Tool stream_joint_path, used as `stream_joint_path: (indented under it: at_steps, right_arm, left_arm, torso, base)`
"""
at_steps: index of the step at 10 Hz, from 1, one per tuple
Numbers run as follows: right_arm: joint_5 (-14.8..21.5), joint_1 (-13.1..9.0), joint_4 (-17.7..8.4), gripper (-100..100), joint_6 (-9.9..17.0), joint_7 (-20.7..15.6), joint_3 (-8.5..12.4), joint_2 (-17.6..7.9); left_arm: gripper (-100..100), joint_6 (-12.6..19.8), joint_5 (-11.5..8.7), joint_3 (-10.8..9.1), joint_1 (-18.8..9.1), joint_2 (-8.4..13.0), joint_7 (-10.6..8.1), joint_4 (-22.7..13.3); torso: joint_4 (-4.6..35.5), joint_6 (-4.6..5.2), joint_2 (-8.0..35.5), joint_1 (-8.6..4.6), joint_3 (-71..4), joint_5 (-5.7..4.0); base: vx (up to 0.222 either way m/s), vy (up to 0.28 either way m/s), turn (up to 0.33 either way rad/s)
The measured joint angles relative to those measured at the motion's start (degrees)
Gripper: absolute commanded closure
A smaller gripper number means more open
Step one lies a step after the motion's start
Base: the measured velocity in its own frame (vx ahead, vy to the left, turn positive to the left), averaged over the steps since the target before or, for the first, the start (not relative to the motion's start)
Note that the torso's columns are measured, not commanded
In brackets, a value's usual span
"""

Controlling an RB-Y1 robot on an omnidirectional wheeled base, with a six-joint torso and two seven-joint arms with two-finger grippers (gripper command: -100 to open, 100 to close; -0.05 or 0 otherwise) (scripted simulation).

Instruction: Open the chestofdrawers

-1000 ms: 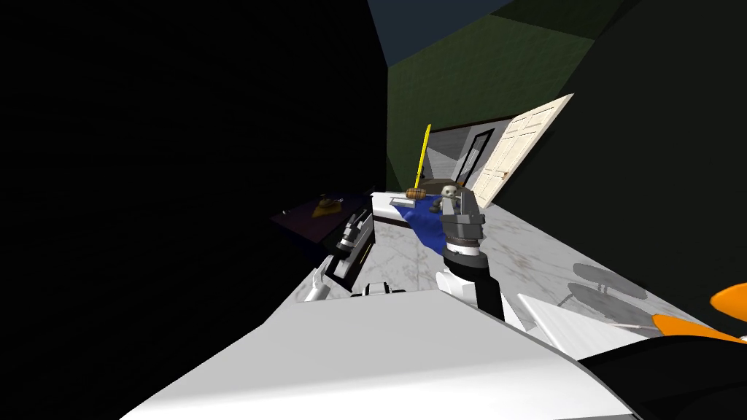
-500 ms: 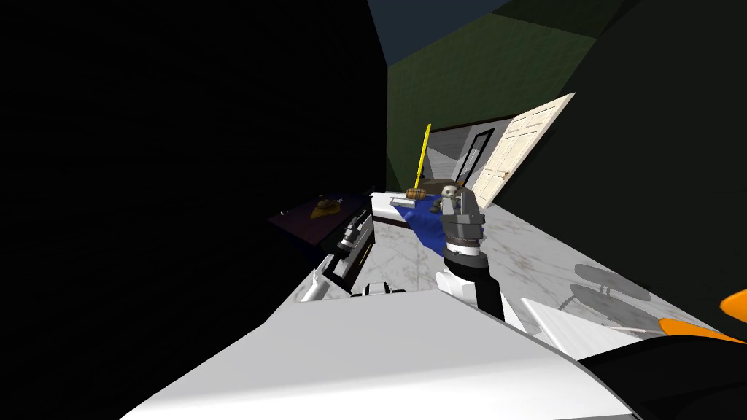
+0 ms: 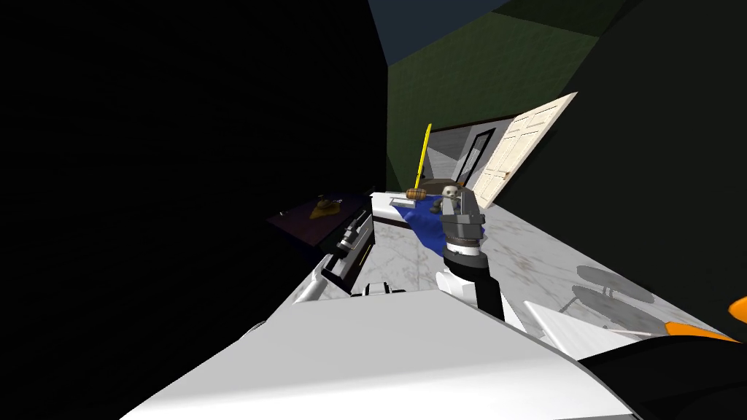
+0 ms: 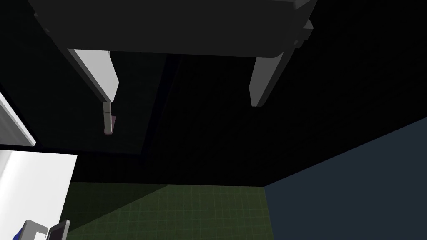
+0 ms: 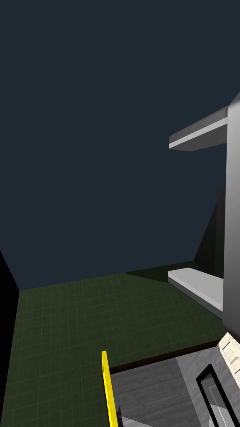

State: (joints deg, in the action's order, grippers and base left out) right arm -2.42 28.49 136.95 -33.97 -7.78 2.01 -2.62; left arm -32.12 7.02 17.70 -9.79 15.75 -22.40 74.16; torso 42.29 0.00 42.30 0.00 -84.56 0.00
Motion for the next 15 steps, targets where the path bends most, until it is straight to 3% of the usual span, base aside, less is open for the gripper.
stream_joint_path:
  at_steps: [7,10,11,14,15]
  right_arm:
    - [0.0,0.0,0.0,0,0.0,0.0,0.0,0.0]
    - [0.0,0.0,0.0,0,0.0,0.0,0.0,0.0]
    - [0.0,0.0,0.0,0,0.0,0.0,0.0,0.0]
    - [0.0,-0.01,0.0,0,0.0,0.0,-0.01,0.0]
    - [0.0,0.0,0.0,0,0.0,0.0,0.0,0.0]
  left_arm:
    - [-100,-0.01,0.15,-0.41,-3.87,4.1,-1.81,-11.25]
    - [-100,-0.38,0.31,-0.87,-5.34,4.95,-1.72,-16.54]
    - [-100,-0.23,0.32,-0.89,-5.38,4.99,-1.7,-16.7]
    - [-100,-1.03,-0.7,-3.65,-6.41,6.01,-1.61,-19.9]
    - [100,-0.94,-0.73,-3.76,-6.5,6.0,-1.56,-19.94]
  torso:
    - [0.0,0.0,0.0,0.0,0.0,0.0]
    - [0.0,0.0,0.0,0.0,0.0,0.0]
    - [0.0,0.01,-0.02,-0.02,-0.01,0.0]
    - [-0.04,0.15,-0.33,-0.04,-0.19,-0.01]
    - [-0.06,-0.01,-0.24,0.09,-0.15,0.02]
  base:
    - [-0.001,-0.001,0.012]
    - [-0.01,0.001,0.015]
    - [-0.009,-0.022,-0.24]
    - [-0.018,-0.038,-0.184]
    - [0.009,0.01,0.172]
